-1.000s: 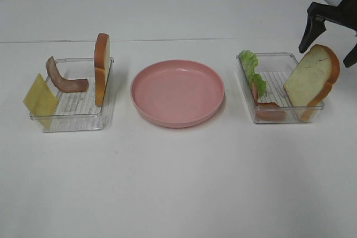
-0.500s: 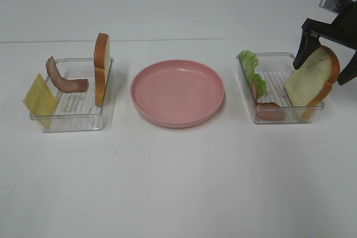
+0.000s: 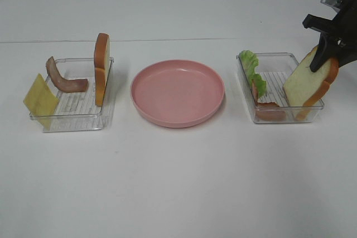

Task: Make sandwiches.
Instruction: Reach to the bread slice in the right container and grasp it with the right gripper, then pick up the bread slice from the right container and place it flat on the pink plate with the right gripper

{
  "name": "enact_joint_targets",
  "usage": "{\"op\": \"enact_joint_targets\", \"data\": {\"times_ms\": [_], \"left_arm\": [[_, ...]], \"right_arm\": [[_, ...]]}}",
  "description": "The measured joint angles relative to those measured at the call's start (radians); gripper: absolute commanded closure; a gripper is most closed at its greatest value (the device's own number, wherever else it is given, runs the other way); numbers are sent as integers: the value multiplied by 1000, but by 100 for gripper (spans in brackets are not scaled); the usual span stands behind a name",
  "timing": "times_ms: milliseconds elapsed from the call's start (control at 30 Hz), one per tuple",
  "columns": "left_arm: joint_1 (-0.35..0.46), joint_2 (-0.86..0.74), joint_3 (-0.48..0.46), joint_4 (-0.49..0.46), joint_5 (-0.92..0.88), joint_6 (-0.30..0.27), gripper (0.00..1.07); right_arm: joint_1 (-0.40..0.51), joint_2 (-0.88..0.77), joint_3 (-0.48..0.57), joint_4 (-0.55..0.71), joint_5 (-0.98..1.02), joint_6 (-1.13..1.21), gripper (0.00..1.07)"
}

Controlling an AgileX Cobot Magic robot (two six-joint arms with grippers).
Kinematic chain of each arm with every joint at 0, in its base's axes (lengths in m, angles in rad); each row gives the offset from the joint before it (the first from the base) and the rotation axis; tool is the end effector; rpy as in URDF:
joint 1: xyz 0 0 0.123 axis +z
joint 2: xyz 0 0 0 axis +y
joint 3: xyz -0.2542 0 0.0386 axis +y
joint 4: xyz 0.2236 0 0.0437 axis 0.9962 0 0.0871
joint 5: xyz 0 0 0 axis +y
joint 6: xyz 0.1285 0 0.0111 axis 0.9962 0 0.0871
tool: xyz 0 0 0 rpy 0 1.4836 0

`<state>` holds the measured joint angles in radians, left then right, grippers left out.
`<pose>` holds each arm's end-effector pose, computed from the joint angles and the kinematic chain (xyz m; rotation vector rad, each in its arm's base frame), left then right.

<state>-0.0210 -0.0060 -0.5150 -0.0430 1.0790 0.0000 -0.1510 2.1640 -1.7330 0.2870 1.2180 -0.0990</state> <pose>0.0325 -0.0056 0.2507 0.0244 2.0413 -0.0645 0.3988 -0.0260 0.1342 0.2310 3.0631 0.4117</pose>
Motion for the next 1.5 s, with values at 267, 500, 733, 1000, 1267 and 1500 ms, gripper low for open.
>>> {"op": "enact_joint_targets", "data": {"times_ms": [267,500,733,1000,1267,1500], "left_arm": [[0,0,0,0,0,0,4],[0,0,0,0,0,0,4],[0,0,0,0,0,0,4],[0,0,0,0,0,0,4],[0,0,0,0,0,0,4],[0,0,0,0,0,0,4]], "right_arm": [[0,0,0,2,1,13,92],[0,-15,0,-4,1,27,107],[0,-95,0,-16,1,36,107],[7,-347,5,114,-3,20,107],[144,-345,106,323,-114,-72,107],[335,-211,116,419,-218,-79,107]]}}
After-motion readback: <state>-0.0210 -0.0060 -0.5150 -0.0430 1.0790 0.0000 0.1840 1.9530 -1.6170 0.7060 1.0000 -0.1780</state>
